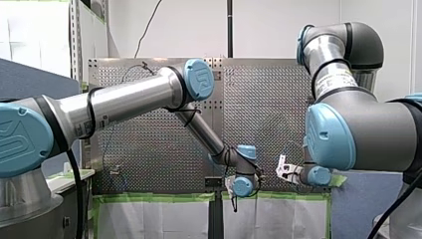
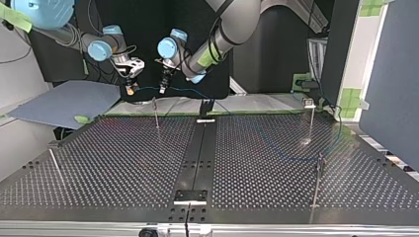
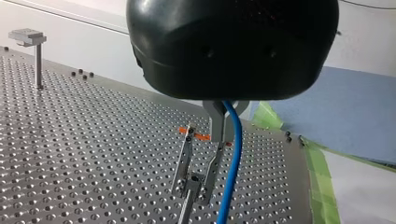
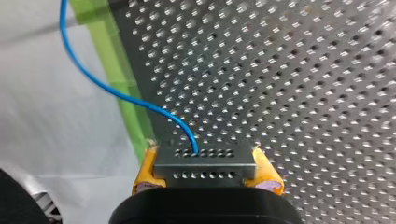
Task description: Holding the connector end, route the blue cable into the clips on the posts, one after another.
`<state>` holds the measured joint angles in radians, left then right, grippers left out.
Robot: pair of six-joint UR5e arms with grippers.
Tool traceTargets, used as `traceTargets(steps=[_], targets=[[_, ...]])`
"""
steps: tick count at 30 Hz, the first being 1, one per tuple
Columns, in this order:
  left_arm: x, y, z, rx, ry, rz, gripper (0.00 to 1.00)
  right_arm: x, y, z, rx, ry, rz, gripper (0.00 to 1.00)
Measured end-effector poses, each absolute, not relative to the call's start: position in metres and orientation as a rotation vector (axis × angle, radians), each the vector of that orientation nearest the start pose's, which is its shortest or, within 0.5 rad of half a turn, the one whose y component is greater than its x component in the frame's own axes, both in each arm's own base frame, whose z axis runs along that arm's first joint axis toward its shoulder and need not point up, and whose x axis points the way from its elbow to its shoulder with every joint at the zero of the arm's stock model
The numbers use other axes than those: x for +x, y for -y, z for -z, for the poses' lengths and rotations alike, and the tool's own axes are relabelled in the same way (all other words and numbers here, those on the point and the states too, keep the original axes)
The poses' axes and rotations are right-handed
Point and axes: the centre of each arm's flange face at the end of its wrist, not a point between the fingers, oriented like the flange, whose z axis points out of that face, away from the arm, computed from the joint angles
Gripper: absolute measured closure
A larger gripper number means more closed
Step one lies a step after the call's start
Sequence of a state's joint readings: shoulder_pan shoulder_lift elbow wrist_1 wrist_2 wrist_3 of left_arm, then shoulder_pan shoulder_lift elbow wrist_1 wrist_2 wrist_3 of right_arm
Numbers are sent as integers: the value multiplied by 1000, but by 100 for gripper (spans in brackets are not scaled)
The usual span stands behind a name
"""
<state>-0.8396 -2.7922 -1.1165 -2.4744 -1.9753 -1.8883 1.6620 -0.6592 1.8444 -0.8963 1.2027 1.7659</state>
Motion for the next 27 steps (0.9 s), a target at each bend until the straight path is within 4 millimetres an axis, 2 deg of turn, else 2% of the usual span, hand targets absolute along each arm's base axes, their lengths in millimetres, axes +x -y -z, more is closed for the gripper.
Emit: traceTargets(steps=[7,16,23,27], targets=[[444,628,72,123,-1681,534,100,216,537,76,-2330,-1857,2021,100],[451,624,73,130,-1681,544,100,205,547,74,-2338,-1807,1980,100],[449,624,87,163,-1693,572,100,196,556,70,-2340,-1767,1986,100],[451,626,86,169,-1685,589,100,191,561,68,-2339,-1765,1990,100]])
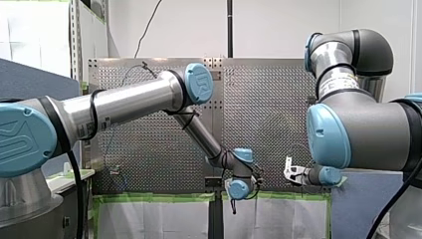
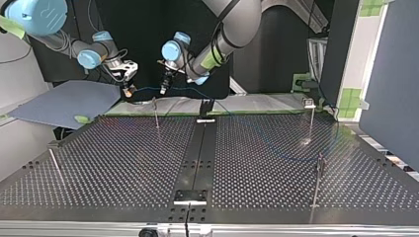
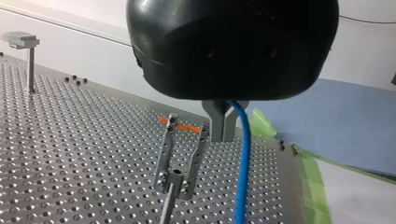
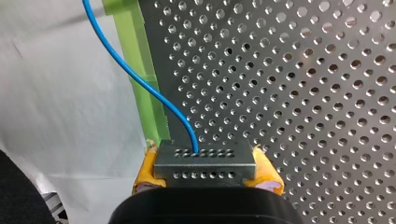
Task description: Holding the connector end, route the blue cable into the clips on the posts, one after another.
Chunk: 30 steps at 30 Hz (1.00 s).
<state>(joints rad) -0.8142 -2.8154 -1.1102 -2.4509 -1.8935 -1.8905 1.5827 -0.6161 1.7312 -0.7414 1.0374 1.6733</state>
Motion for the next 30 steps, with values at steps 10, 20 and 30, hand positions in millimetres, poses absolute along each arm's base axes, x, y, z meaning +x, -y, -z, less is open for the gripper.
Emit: traceTargets(steps=[10,20,30], targets=[[464,637,70,155,-1657,615,100,188,578,59,-2343,-1696,2035,100],[476,633,67,137,-1651,605,100,187,590,52,-2367,-1654,2048,100],[499,619,64,104,-1647,615,100,189,597,48,-2385,-1645,2067,100]])
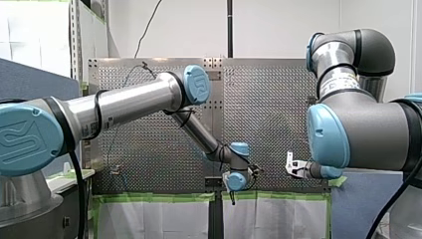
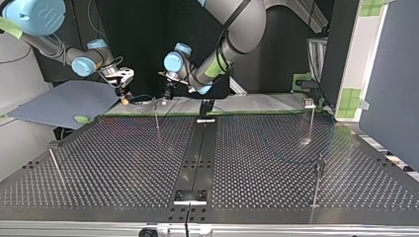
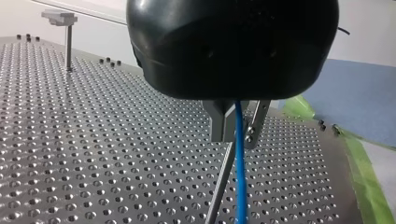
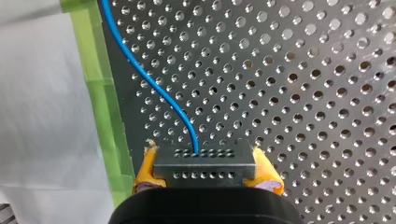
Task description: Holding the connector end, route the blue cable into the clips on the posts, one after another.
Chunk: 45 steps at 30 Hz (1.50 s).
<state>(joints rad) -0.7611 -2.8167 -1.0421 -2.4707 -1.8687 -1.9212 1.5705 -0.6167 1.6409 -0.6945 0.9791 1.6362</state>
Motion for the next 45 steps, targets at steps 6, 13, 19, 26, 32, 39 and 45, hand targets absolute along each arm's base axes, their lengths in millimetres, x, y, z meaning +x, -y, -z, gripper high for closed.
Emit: traceTargets(steps=[6,13,19,26,32,39,45], targets=[[493,623,67,120,-1663,632,100,186,602,45,-2386,-1642,2080,100],[497,624,71,123,-1666,664,100,190,603,43,-2388,-1611,2093,100],[510,625,62,103,-1647,691,100,201,605,40,-2403,-1560,2111,100],[523,623,55,75,-1638,712,100,205,610,32,-2405,-1535,2137,100],[527,620,56,57,-1643,722,100,203,617,15,-2391,-1534,2180,100],[527,616,78,61,-1678,733,100,202,619,12,-2386,-1559,2190,100],[525,618,102,60,-1706,776,100,201,621,11,-2388,-1582,2191,100]])
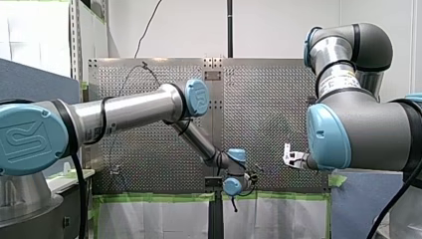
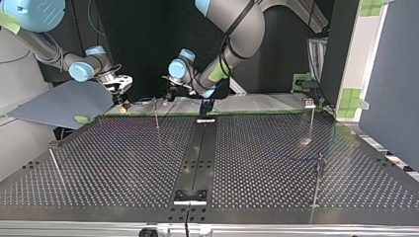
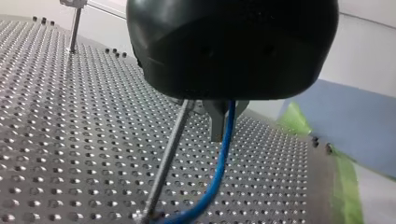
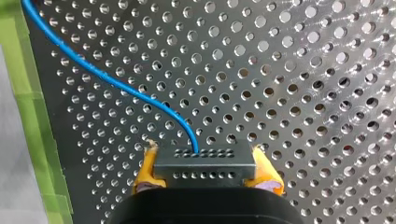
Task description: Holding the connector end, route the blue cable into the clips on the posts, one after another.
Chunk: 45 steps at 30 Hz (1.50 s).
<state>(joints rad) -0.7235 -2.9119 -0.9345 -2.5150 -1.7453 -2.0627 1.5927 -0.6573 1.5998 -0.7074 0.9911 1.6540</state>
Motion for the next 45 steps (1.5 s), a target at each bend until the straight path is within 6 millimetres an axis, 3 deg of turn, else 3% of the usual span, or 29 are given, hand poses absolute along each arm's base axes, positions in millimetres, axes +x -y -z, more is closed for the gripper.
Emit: traceTargets(steps=[16,25,37,45], targets=[[536,619,99,46,-1699,834,100,194,628,11,-2327,-1640,2240,100],[561,606,90,-13,-1690,827,100,192,632,10,-2250,-1682,2280,100],[561,607,89,16,-1696,839,100,177,644,7,-2132,-1768,2355,100],[575,595,88,-2,-1694,826,100,177,645,7,-2113,-1762,2370,100]])
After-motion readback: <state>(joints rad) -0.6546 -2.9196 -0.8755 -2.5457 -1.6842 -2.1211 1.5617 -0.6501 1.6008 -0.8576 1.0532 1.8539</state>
